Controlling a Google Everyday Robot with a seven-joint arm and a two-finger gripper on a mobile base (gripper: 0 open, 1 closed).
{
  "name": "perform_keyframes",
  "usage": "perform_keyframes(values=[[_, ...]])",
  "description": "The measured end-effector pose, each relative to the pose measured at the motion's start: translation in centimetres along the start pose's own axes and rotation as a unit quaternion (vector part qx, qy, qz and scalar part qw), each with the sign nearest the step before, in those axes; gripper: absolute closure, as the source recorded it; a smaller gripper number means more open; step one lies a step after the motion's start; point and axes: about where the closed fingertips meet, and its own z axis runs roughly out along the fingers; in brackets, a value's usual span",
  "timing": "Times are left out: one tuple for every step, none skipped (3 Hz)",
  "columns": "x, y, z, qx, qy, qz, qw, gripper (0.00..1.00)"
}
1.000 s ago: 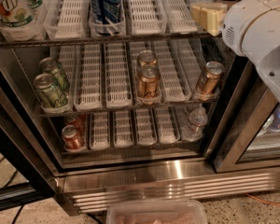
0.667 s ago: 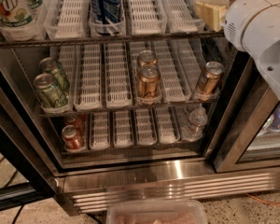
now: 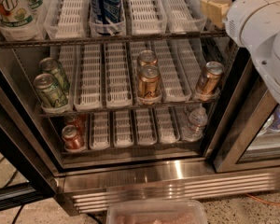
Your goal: Pick blue plastic bottle from top shelf of fridge
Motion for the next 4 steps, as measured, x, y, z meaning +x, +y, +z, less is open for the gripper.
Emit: perform_keyframes(values=[[0.56,-0.01,2.26,0.013,0.004,-0.005,0.9999,0.32],[0.55,-0.07,2.76,0.016,0.004,-0.007,0.9998,0.32],[0.55,-0.07,2.76,0.016,0.004,-0.007,0.9998,0.51],[0.54,-0.07,2.76,0.016,0.004,-0.007,0.9998,0.74]])
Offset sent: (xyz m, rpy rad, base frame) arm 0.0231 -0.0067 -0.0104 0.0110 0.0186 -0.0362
